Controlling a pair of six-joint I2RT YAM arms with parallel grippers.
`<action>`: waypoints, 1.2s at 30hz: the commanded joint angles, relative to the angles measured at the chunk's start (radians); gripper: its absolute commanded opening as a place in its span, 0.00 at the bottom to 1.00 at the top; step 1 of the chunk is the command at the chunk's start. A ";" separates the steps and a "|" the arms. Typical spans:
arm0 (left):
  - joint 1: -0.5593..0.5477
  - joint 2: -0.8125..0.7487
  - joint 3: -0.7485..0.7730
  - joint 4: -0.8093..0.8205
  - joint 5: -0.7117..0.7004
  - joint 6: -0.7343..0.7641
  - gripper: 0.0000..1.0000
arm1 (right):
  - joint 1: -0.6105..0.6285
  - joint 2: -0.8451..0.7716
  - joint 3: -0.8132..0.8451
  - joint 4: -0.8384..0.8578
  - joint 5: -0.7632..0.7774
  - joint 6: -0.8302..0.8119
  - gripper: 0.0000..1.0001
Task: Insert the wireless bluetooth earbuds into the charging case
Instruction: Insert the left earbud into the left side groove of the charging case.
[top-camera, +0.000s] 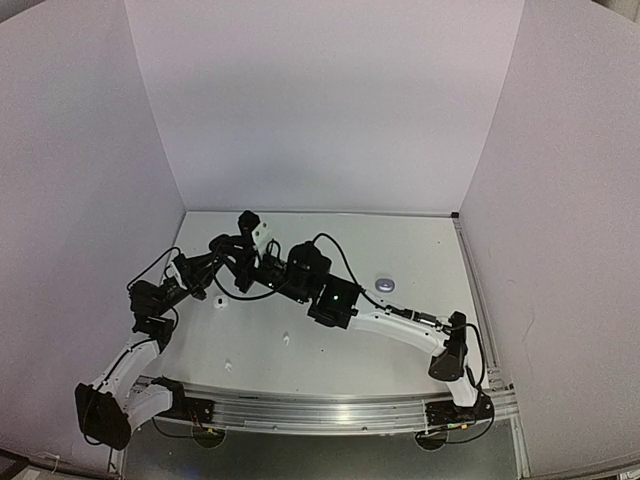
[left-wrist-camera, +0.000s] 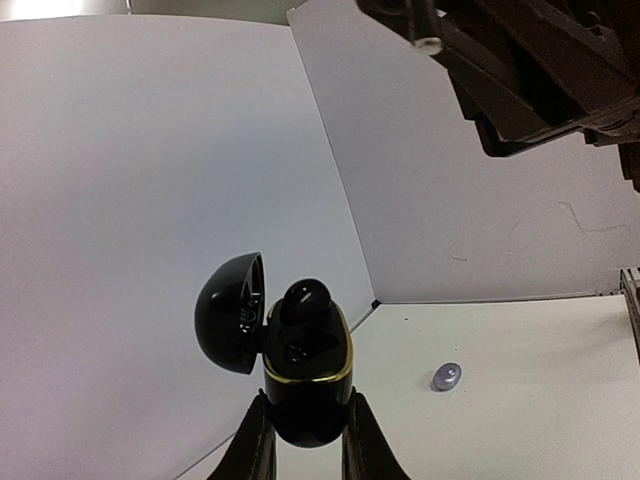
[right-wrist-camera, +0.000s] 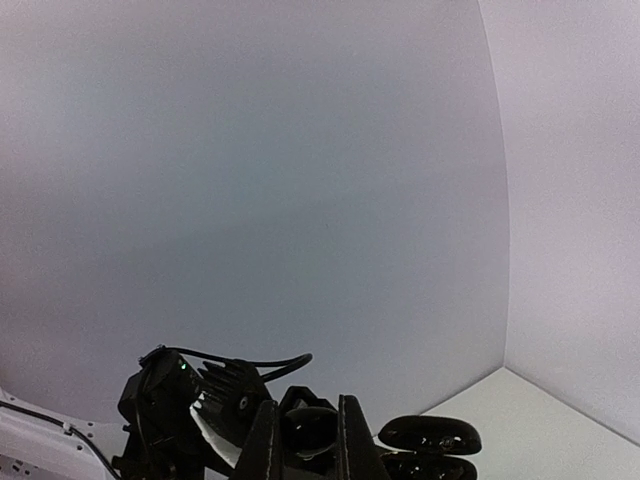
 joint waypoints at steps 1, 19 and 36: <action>-0.004 0.015 -0.026 0.112 0.038 -0.043 0.00 | -0.003 0.049 0.040 0.078 0.035 -0.085 0.00; -0.018 0.041 -0.085 0.329 0.105 -0.115 0.00 | -0.003 -0.002 -0.067 0.067 0.080 -0.186 0.00; -0.018 0.029 -0.095 0.311 0.083 -0.140 0.00 | 0.022 -0.072 -0.108 0.073 0.070 -0.227 0.00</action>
